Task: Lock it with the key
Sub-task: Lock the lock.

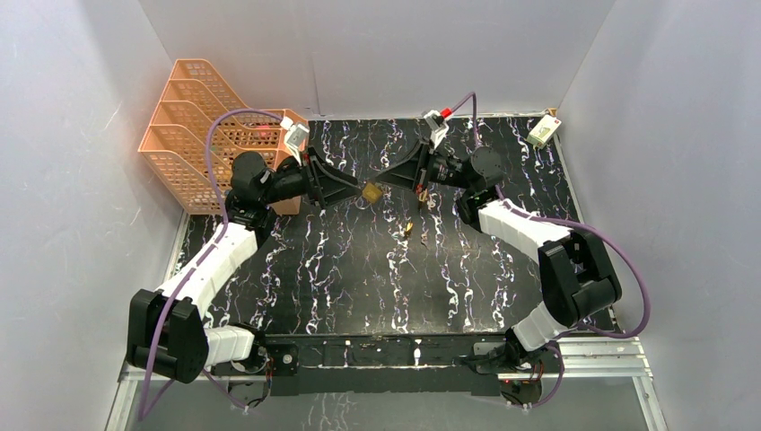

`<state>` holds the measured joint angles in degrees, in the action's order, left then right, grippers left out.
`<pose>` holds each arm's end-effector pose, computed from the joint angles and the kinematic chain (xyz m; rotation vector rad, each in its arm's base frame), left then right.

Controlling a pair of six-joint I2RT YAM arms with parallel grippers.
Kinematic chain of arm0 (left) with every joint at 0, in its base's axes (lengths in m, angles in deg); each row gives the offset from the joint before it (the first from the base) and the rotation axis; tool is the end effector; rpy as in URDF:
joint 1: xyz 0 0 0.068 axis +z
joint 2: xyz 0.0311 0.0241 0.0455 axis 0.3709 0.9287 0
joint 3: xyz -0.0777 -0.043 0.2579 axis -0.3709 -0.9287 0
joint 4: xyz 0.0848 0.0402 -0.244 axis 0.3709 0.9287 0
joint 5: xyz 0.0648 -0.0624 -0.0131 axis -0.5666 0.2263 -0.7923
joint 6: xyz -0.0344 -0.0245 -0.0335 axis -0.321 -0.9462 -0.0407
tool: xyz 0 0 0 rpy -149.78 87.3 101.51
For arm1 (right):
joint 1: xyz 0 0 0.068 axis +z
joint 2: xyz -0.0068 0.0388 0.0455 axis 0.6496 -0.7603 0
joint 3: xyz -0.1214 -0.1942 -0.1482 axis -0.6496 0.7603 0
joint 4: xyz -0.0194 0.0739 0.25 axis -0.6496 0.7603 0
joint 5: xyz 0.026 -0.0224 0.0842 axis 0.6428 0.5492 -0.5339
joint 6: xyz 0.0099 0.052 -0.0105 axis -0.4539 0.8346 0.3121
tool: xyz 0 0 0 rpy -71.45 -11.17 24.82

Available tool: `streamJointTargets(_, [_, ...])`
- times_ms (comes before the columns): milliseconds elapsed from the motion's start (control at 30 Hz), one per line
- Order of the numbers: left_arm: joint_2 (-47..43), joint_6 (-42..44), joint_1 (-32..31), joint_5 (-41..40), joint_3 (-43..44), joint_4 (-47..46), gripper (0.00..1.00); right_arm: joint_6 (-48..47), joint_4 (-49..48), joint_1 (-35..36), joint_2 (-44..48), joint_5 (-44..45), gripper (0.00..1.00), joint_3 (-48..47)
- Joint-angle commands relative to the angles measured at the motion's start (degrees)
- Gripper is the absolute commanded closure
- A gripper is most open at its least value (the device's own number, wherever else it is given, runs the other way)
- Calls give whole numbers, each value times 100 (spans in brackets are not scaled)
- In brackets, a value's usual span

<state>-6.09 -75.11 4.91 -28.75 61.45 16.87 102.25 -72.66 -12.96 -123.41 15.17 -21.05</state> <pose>0.2567 -0.1091 0.3508 0.6497 1.4906 -1.4364 0.2864 0.1815 0.3363 -0.6462 1.3587 1.7163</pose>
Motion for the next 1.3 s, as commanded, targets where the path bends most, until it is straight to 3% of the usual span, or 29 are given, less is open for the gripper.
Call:
streamJointTargets(0, [-88,-370,31,10,-115,-777,36,348,-529,28,261,585,100,-45])
streamJointTargets(367, [-115,-987,27,116,-723,-1897,36,462,-514,-33,388,1466,100,-71])
streamJointTargets(567, [10,-1126,30,-25,-700,-2100,54,659,-731,-31,146,1366,100,-245])
streamJointTargets(867, [142,-1242,26,-178,-657,-2282,53,603,-693,-34,132,1326,100,-218])
streamJointTargets(1033, [208,-1297,32,-166,-618,-2344,64,578,-676,-31,130,1319,100,-230])
streamJointTargets(1267, [210,-1344,25,-247,-596,-2406,63,572,-692,-32,91,1257,100,-235])
